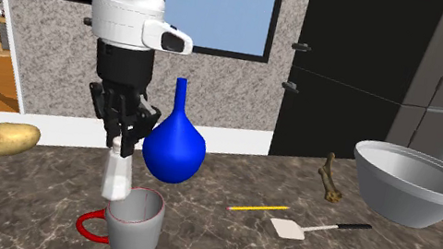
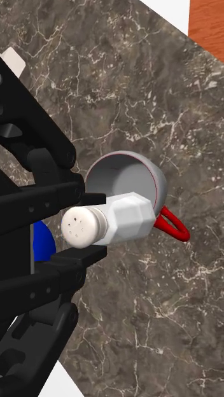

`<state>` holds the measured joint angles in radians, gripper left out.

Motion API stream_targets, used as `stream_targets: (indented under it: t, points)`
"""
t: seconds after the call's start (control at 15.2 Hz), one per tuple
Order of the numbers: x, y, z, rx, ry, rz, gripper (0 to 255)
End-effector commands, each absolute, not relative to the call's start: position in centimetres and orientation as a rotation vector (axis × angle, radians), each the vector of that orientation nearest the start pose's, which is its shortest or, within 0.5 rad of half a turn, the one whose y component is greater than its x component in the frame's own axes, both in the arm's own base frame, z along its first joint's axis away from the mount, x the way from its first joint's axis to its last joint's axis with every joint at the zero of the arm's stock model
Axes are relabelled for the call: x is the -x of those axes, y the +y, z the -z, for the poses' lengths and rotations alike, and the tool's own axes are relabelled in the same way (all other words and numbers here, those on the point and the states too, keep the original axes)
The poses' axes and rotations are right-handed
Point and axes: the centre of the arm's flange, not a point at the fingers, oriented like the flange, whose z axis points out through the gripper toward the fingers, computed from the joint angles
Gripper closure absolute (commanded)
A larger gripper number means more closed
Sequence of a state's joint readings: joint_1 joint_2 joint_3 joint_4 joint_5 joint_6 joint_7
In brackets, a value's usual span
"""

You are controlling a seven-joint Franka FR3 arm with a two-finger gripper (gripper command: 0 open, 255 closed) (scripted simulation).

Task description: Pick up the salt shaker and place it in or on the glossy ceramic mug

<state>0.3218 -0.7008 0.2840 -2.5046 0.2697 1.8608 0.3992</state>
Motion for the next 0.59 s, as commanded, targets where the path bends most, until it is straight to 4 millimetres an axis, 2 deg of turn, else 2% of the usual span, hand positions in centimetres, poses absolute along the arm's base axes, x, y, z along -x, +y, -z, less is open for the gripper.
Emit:
stream_targets:
  t: [0.0, 0.33, 0.53]
  points:
    - [-27.3, 22.5, -49.6, 3.05, -0.112, 0.005, 255]
    - [-27.3, 22.5, -46.6, 3.05, -0.112, 0.005, 255]
    - [-27.3, 22.5, -46.6, 3.05, -0.112, 0.005, 255]
